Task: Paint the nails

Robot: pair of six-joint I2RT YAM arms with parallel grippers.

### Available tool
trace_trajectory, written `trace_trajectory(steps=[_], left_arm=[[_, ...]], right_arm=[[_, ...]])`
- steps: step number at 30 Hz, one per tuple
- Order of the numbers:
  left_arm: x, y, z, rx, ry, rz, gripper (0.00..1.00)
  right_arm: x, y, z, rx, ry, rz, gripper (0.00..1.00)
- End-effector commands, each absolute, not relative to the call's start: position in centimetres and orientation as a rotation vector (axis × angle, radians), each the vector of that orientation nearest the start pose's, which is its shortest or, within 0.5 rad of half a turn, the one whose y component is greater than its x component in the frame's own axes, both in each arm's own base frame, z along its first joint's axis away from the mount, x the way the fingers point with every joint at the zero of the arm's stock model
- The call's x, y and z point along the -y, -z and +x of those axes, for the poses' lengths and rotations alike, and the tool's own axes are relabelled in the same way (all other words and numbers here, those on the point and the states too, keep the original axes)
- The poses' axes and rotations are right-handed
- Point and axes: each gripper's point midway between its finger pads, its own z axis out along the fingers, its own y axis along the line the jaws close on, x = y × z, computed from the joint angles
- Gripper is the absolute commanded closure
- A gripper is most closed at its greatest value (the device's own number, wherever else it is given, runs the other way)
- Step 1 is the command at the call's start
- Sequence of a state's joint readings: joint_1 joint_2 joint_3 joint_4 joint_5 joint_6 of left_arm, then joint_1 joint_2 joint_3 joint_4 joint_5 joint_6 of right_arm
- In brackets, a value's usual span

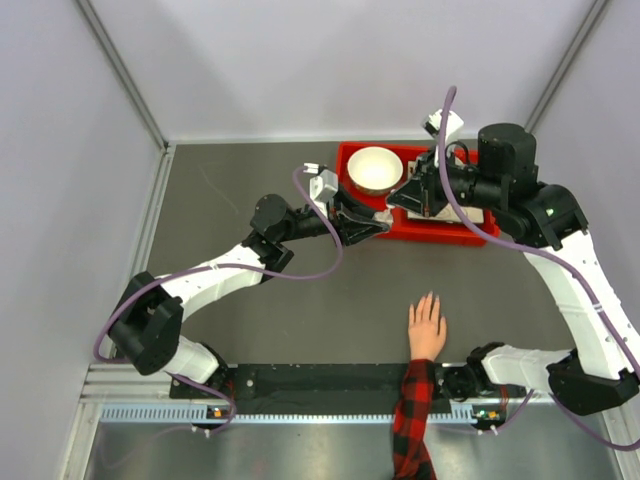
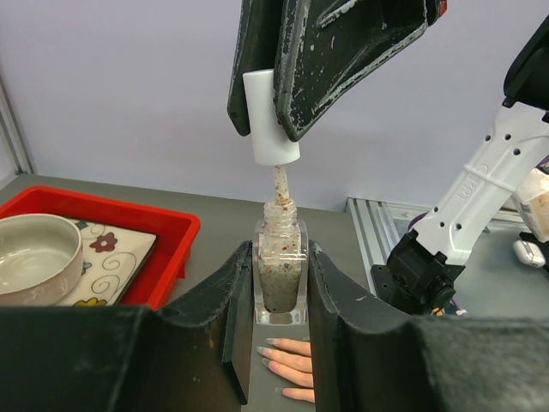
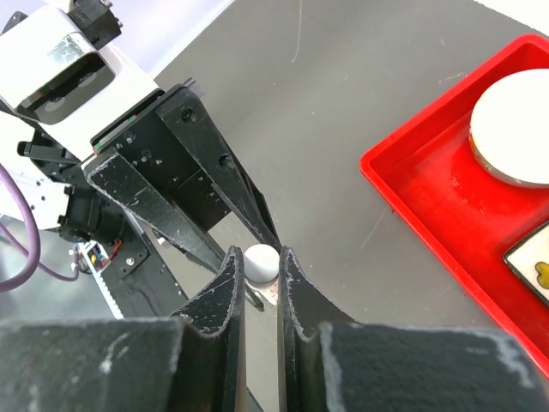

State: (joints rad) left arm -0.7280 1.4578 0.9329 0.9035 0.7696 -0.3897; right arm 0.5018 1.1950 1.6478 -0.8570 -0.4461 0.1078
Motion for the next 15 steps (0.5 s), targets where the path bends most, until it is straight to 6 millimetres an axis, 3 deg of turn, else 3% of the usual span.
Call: trace_trajectory(steps=[1,15], left_arm=[[37.6,-37.3,22.0,-0.990,1.385,0.927,1.00],[37.3,-37.8,22.1,-0.988,1.356,0.913,1.00]], right_arm=[[-22.7,-40.4,23.5,-1.843,-0.846,-0.702,1.00],[-22.7,-38.2,23.3,-1.902,-0.830,-0.712,1.00]])
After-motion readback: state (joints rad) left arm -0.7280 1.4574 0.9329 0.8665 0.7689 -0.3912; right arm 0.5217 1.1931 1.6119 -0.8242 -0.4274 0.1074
